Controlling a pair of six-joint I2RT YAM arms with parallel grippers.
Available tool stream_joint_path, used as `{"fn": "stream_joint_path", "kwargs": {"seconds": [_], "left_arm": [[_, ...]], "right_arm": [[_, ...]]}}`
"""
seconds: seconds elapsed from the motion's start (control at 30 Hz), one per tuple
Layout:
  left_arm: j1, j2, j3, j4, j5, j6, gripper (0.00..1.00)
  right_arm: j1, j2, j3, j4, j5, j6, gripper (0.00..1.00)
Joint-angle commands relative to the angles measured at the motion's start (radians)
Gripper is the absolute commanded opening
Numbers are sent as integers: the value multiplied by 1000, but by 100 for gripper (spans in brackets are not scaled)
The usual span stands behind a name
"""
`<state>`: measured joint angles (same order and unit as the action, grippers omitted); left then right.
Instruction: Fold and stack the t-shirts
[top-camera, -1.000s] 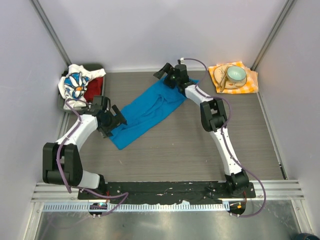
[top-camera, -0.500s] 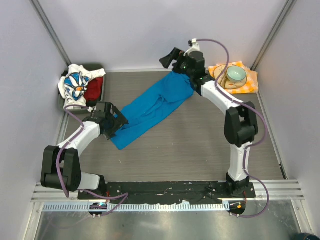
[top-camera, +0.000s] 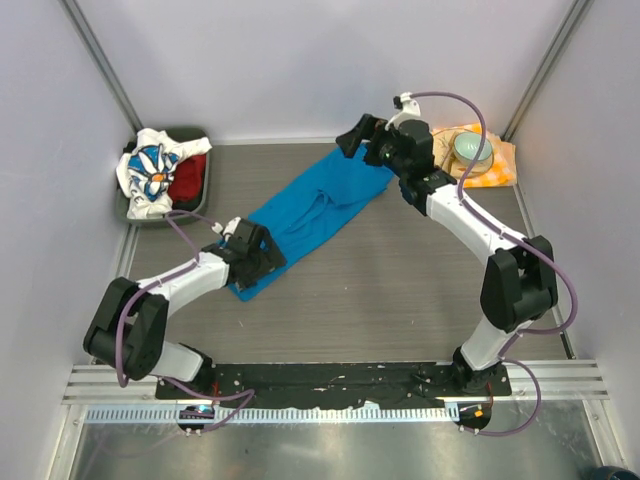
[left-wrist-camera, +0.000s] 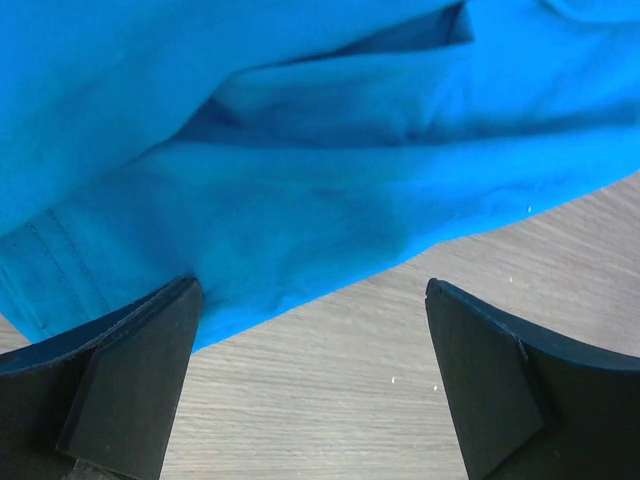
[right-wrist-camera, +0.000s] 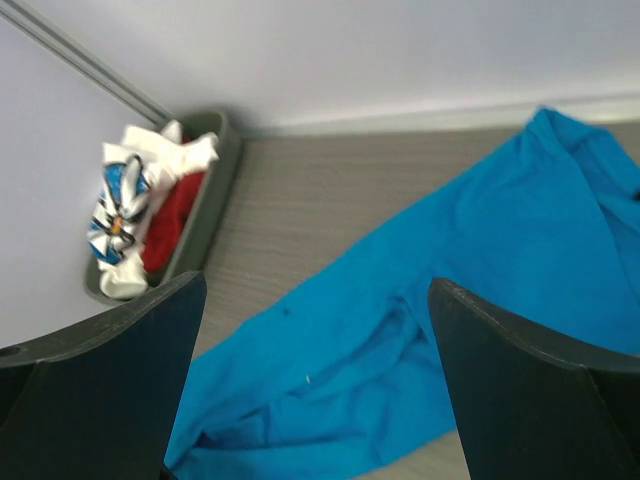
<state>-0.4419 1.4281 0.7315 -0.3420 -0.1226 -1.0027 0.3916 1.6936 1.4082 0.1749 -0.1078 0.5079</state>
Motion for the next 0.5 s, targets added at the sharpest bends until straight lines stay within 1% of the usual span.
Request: {"fn": "stream_joint_path", "kwargs": {"seconds": [0.0, 0.17, 0.23, 0.27, 0.3, 0.33, 0.37, 0.4, 0.47], "left_arm": [[-111, -30, -84, 9, -66, -89, 100], [-234, -69, -152, 9, -109, -168, 100], [-314, -86, -170, 12, -124, -214, 100], [-345, -89, -170, 11, -146, -232, 100], [-410, -87, -164, 11, -156, -269, 100], [-447, -84, -156, 11, -167, -284, 100], [-480, -62, -147, 5, -187, -295, 100], [-544, -48, -121, 1, -195, -312, 100], [-607, 6, -95, 11, -213, -352, 100]], "right_arm": [[6, -138, -75, -32, 46, -29, 100], [6, -236, -146, -72, 60, -31, 100], [6, -287, -166, -86, 63, -22, 100], [6, -301, -178, -94, 68, -22, 100], [6, -314, -179, -116, 69, -20, 100], [6, -339, -183, -130, 71, -17, 100], [4, -350, -184, -141, 72, -16, 100], [6, -365, -184, -168, 74, -16, 100], [4, -411, -190, -202, 79, -22, 100]]}}
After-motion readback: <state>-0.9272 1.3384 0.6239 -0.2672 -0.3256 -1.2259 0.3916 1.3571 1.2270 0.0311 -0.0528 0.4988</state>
